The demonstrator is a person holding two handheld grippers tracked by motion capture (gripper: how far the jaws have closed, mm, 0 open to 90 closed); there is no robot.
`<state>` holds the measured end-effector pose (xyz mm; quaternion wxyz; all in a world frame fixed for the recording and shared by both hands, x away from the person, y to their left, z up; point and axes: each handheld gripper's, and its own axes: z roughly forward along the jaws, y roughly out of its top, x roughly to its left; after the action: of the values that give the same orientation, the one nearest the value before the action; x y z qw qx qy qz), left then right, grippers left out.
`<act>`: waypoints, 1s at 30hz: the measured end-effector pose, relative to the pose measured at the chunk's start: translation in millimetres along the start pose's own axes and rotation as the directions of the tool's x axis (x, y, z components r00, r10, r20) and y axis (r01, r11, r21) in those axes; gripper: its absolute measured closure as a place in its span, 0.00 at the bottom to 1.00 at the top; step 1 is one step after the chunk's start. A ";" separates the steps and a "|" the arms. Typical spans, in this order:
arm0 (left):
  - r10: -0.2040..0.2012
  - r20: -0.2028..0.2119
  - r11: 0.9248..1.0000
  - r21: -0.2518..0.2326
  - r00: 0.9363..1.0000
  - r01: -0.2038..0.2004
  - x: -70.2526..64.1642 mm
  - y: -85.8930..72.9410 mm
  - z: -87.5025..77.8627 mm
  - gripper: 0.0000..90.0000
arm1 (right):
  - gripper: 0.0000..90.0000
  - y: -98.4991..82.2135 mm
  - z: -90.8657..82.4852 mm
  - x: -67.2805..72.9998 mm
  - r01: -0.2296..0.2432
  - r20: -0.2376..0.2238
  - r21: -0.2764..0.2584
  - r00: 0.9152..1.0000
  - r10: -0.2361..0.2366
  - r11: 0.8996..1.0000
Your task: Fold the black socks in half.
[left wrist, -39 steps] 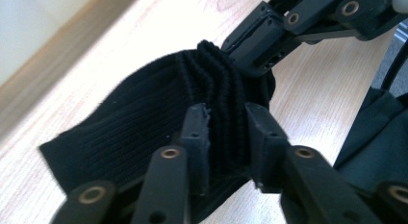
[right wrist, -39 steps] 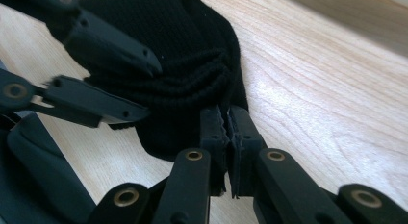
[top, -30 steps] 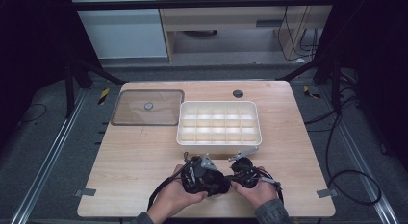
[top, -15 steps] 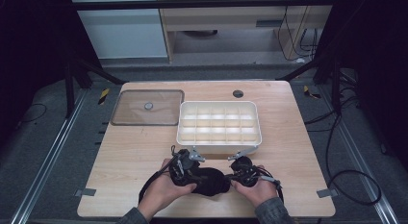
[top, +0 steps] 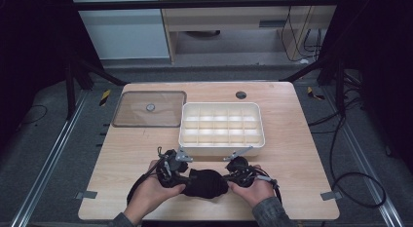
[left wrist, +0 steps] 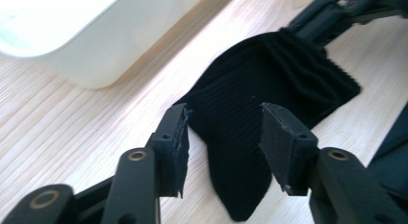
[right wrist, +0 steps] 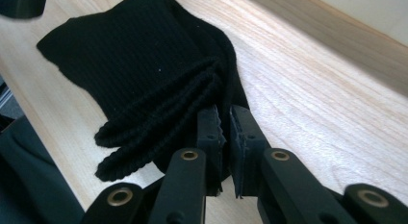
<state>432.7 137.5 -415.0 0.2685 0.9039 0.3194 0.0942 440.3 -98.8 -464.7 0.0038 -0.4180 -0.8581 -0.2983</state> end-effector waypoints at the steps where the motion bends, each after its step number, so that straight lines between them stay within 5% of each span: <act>1: -0.007 0.001 1.000 0.000 1.000 0.007 2.5 -1.7 -1.3 0.55 | 0.91 -0.4 0.0 0.7 0.006 0.002 0.000 1.000 -0.006 1.000; 15: -0.051 -0.029 0.999 -0.009 0.998 0.051 19.9 -16.9 -12.4 0.33 | 0.71 -4.5 -19.4 3.8 0.013 0.052 -0.007 0.999 -0.012 1.000; 30: -0.066 -0.005 0.997 -0.038 0.998 0.066 17.3 -24.1 -11.9 0.20 | 0.57 12.9 -37.3 14.7 0.022 0.094 -0.079 0.996 -0.014 0.997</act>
<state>429.4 169.1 -418.2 0.2875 0.8874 0.3479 0.0939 430.9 -101.3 -423.7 -0.0554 -0.4236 -0.8485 -0.3125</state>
